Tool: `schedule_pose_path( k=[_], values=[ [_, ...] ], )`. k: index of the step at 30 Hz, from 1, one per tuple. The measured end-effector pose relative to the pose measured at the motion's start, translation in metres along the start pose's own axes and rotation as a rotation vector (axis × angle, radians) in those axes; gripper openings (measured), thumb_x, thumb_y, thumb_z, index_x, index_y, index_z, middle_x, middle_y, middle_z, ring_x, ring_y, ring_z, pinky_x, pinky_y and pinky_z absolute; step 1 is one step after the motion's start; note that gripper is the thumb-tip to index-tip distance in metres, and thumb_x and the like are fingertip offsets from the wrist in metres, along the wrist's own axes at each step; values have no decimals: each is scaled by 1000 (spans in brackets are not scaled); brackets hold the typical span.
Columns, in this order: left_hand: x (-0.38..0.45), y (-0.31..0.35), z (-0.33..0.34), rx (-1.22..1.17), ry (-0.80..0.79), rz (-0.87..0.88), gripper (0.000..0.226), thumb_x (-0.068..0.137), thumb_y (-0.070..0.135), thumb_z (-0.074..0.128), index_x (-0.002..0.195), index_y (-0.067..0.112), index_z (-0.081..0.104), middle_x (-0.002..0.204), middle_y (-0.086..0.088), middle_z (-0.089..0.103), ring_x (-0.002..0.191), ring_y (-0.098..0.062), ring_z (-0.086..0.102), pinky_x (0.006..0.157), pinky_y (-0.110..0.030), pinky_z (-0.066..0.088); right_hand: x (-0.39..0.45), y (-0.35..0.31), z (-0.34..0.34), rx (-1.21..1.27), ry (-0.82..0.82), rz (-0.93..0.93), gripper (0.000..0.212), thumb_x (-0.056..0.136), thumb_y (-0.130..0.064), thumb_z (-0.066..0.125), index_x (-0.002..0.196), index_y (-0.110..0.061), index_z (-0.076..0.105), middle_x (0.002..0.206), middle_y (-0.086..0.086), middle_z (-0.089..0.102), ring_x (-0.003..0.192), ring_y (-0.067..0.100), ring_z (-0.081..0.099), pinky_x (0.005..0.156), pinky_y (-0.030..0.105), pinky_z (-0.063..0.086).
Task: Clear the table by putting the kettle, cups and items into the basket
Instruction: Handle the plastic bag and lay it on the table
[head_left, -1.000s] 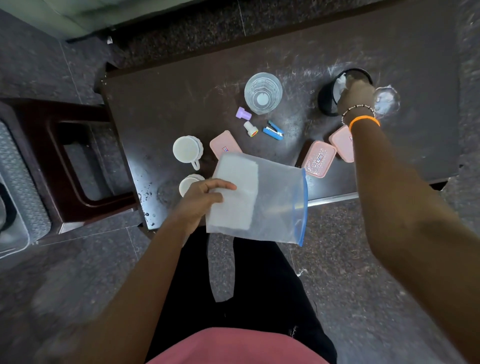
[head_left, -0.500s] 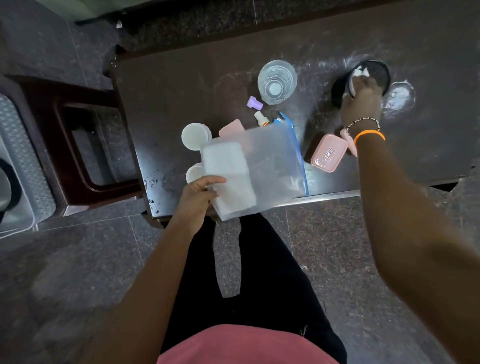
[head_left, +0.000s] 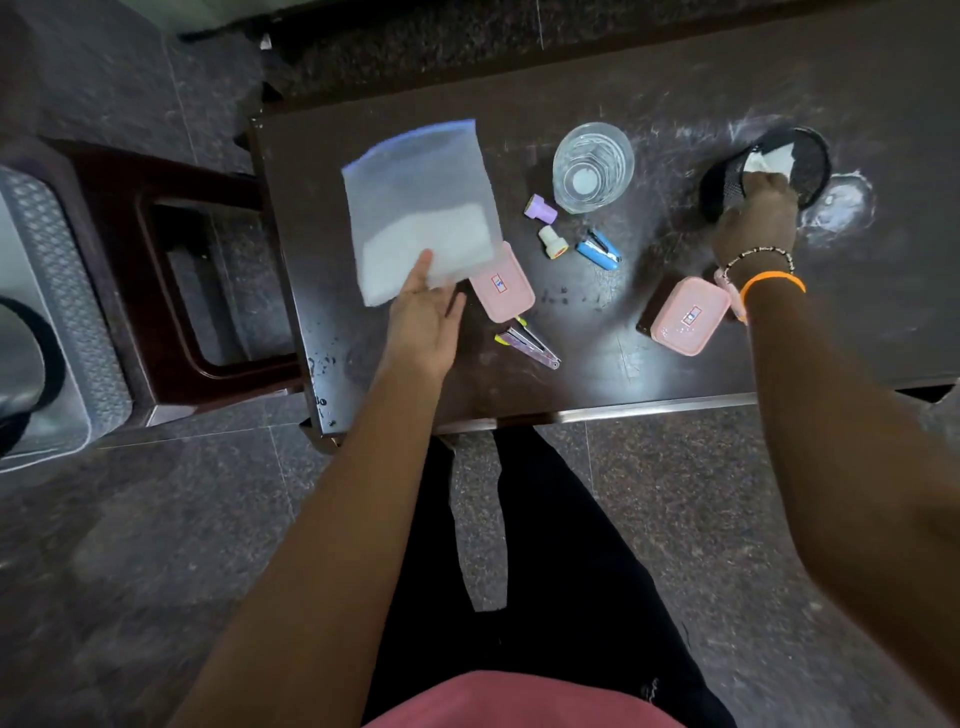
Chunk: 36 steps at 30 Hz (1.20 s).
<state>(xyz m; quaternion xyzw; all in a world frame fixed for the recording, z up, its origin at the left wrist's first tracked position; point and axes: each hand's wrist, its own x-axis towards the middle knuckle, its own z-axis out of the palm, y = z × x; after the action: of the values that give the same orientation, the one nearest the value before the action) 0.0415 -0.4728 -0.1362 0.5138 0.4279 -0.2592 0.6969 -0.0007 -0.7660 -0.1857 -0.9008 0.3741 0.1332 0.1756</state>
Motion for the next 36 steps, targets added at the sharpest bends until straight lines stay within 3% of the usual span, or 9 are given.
schedule_pose_path(
  k=[5,8,11,13,16,21,28,33,36],
  values=[
    [0,-9,18,350,-85,-176,58,97,4,35,148,27,18,121,-4,44,110,-28,56,98,-34,40,3,0,-4,2,8,21,38,85,6,42,121,8,54,134,25,47,122,38,46,103,34,37],
    [-1,-7,17,591,-113,-208,62,96,12,41,148,30,12,113,0,54,84,-22,66,80,-31,51,5,-2,-5,30,33,42,36,86,4,43,118,7,57,134,23,49,122,37,47,102,35,38],
    [-2,-9,22,817,-121,-188,43,96,19,45,137,19,37,82,1,63,63,-14,62,63,-24,51,5,-1,-9,61,77,77,36,86,-6,49,120,0,58,134,19,49,123,35,45,104,35,34],
    [-3,-11,31,881,-150,-130,30,95,18,45,124,13,53,75,2,61,58,-11,56,60,-19,51,3,0,-11,80,129,101,39,86,-14,54,124,-7,55,138,15,45,126,34,41,107,34,28],
    [-6,-18,50,953,-271,-75,26,96,18,43,115,15,60,77,4,61,62,-10,56,67,-18,48,6,4,-14,99,183,148,56,80,-21,64,133,-15,46,145,9,37,132,31,34,109,38,28],
    [-5,-26,84,1028,-377,-42,25,98,21,42,115,18,60,82,9,61,69,-7,58,72,-18,45,21,9,-11,121,27,227,93,73,-22,75,147,-21,19,158,4,14,144,33,15,114,51,23],
    [-5,-24,106,1060,-367,62,29,96,14,42,120,17,58,103,2,61,76,-5,57,71,-16,43,26,7,-14,162,98,115,88,66,-17,72,143,-17,29,147,9,30,127,36,33,105,36,31],
    [-5,-24,108,1131,-340,157,36,97,13,42,132,18,49,135,-4,54,120,-19,51,96,-23,37,19,-25,-8,161,46,-63,88,69,-18,66,147,-14,24,148,12,27,130,37,31,109,37,25],
    [0,-25,109,1164,-310,179,40,98,15,43,137,21,42,141,-2,49,122,-15,47,91,-17,31,15,-40,-1,121,11,-130,88,72,-19,67,147,-15,22,150,10,26,129,36,30,111,38,27]
  ],
)
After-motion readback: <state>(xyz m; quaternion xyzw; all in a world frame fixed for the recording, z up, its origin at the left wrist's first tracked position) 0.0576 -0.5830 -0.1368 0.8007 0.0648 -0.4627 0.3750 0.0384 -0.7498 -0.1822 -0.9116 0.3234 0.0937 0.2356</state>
